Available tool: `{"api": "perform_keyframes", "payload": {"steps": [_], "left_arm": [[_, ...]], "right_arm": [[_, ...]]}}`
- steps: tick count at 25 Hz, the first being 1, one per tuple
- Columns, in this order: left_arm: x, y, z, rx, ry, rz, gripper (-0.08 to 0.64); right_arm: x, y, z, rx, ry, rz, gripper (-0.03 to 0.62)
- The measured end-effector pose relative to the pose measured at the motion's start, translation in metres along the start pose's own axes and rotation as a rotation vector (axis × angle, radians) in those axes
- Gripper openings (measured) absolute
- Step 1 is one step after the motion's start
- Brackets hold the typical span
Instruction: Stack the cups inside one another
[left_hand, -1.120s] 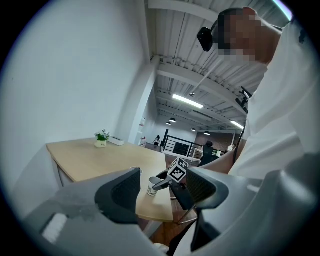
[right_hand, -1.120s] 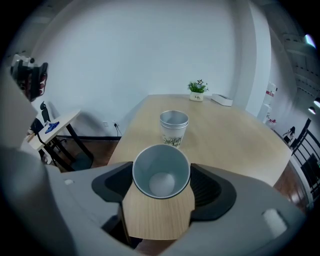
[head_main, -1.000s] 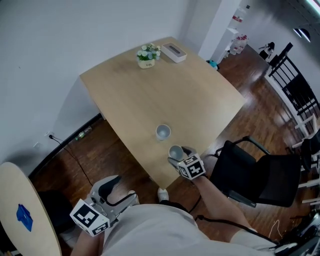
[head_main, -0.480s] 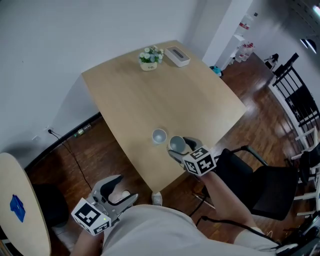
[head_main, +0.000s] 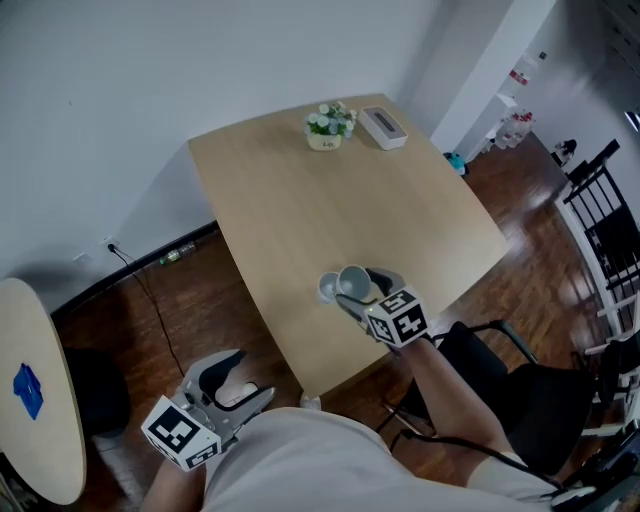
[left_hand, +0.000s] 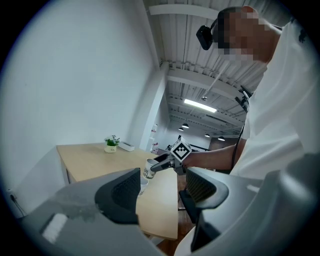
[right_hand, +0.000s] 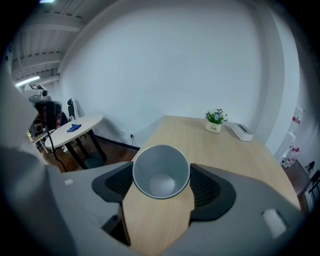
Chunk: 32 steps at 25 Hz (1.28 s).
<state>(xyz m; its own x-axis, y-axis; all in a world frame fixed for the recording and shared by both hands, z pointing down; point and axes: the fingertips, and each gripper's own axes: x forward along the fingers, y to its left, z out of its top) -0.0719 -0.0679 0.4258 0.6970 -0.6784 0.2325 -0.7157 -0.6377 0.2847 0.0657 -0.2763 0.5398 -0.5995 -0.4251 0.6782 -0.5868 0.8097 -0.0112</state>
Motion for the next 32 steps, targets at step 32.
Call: {"api": "perform_keyframes", "payload": {"steps": [32], "left_arm": [[-0.02, 0.024, -0.037, -0.02, 0.102, -0.289, 0.29]], "right_arm": [[-0.069, 0.099, -0.027, 0.26, -0.075, -0.121, 0.399]]}}
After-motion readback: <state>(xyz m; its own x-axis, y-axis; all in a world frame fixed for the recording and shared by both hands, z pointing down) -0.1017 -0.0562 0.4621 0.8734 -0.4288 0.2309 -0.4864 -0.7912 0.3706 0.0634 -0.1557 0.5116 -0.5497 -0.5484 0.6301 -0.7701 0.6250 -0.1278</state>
